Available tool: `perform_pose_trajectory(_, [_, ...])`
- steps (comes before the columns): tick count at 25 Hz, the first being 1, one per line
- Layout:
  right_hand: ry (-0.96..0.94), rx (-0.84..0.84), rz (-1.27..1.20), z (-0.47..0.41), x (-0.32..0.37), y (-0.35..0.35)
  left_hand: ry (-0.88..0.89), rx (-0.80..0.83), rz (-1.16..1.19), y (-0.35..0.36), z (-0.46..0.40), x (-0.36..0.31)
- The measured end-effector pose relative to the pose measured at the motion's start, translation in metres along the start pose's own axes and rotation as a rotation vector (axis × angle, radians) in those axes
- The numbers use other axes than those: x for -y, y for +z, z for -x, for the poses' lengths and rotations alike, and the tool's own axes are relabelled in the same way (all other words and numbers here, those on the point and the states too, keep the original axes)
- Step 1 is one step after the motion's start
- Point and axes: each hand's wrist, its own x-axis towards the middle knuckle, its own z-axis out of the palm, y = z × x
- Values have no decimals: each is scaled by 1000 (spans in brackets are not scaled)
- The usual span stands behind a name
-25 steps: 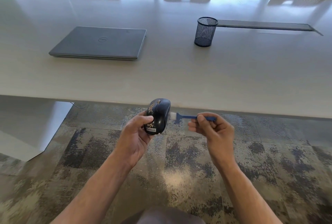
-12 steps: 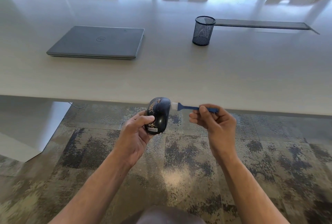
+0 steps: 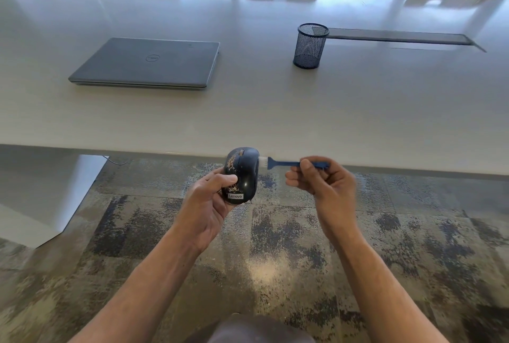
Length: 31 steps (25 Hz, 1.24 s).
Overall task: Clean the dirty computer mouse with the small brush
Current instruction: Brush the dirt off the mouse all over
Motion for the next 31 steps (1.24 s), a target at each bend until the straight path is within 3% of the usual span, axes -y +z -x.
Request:
perform_pose_trajectory(4, [37,67,8,15,-6,-4,5,-14,-1,-3,0,-4])
perform_pose_trajectory(20, [-8,6,-47,0,4,-2,-17,-19,-19,4,0,-4])
perform_pose_trajectory(25, [29,77,-26,12,-2,-3,-4,-38,-9,3,0,-7])
perform_pose_trajectory(31, [-10,12,-32,0,6,-1,-8,-17,-6,6,0,-6])
